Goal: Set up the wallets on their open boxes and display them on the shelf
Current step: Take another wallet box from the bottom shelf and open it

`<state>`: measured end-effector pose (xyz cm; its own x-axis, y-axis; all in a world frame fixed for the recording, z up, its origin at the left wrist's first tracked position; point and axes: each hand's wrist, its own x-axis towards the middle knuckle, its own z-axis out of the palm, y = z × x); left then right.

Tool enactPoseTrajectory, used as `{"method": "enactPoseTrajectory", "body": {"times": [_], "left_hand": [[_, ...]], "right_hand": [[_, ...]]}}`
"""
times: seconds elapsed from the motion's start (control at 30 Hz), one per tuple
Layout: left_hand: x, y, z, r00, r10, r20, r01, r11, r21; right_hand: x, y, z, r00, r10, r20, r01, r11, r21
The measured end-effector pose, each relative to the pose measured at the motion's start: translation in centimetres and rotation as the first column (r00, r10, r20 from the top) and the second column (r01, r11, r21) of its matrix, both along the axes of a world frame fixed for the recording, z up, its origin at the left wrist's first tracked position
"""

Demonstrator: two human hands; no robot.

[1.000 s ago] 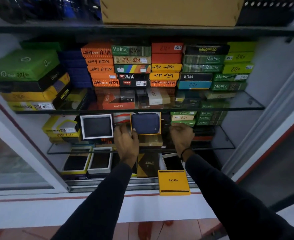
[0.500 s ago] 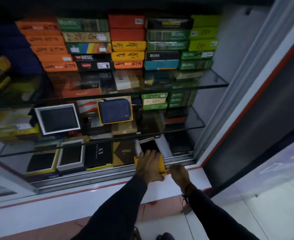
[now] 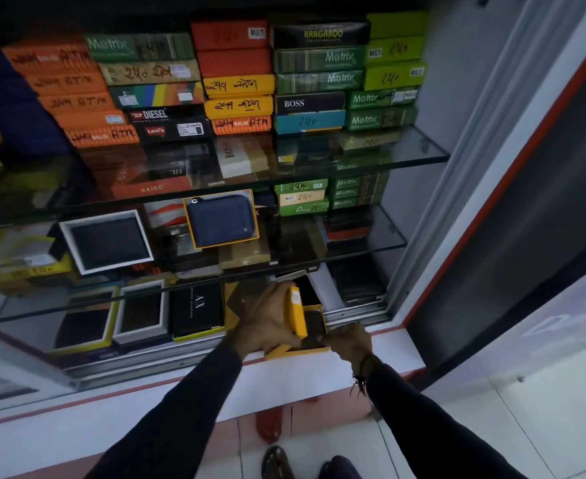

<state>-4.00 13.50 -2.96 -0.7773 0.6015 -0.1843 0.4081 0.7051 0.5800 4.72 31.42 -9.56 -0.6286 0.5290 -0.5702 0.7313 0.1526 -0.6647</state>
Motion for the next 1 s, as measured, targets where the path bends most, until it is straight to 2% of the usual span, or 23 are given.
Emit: {"method": "enactPoseTrajectory", "body": {"times": [0.13,0.2,0.3,0.37,0.43,0.57,0.7,0.9,0.97,1.0], "left_hand": [[-1.3,-6.3,0.6,0.977,0.125,0.175,-0.152,0.977,0.15],[-1.1,-8.8,0.6,0.958,0.185,0.218,-0.22,0.964,0.151],[-0.5,-10.6,0.4,0.959,0.249,0.138,-0.256,0.966,0.032],[0.0,-13.0,0.7,0.943,0.328,0.057,-0.325,0.945,-0.042],[0.2,-14.3,0.3,0.943,0.332,0.005,-0.328,0.934,-0.14],[1.3,-15.8,-1.9,0.946,0.321,0.043,-0.301,0.919,-0.255],[1.2,-15.3,-6.6,0.94,0.334,0.072,-0.316,0.929,-0.191],[2.3,-14.4,-6.8,0.952,0.297,0.073,-0.29,0.952,-0.095],[2.3,-14.7,-6.7,0.952,0.299,0.068,-0.297,0.954,-0.045],[2.3,-14.9,-6.7,0.951,0.298,0.079,-0.298,0.954,-0.022]], "right_hand": [[-0.6,-1.0,0.6,0.995,0.074,-0.062,-0.065,0.99,0.129],[-0.9,-1.8,0.9,0.988,0.146,-0.05,-0.135,0.976,0.172],[-1.6,-2.2,0.5,0.973,0.23,-0.013,-0.218,0.94,0.262],[-2.2,-3.8,1.6,0.957,0.287,-0.046,-0.26,0.915,0.309],[-2.7,-4.4,2.4,0.944,0.325,-0.059,-0.29,0.901,0.323],[-3.2,-7.0,3.0,0.906,0.416,-0.075,-0.363,0.857,0.367],[-3.5,-9.8,2.6,0.855,0.516,-0.055,-0.457,0.798,0.394],[-3.9,-10.3,2.1,0.782,0.623,0.001,-0.538,0.674,0.506],[-4.1,-10.6,2.0,0.741,0.669,0.051,-0.603,0.631,0.489],[-4.3,-10.9,2.0,0.741,0.667,0.077,-0.623,0.641,0.449]]}}
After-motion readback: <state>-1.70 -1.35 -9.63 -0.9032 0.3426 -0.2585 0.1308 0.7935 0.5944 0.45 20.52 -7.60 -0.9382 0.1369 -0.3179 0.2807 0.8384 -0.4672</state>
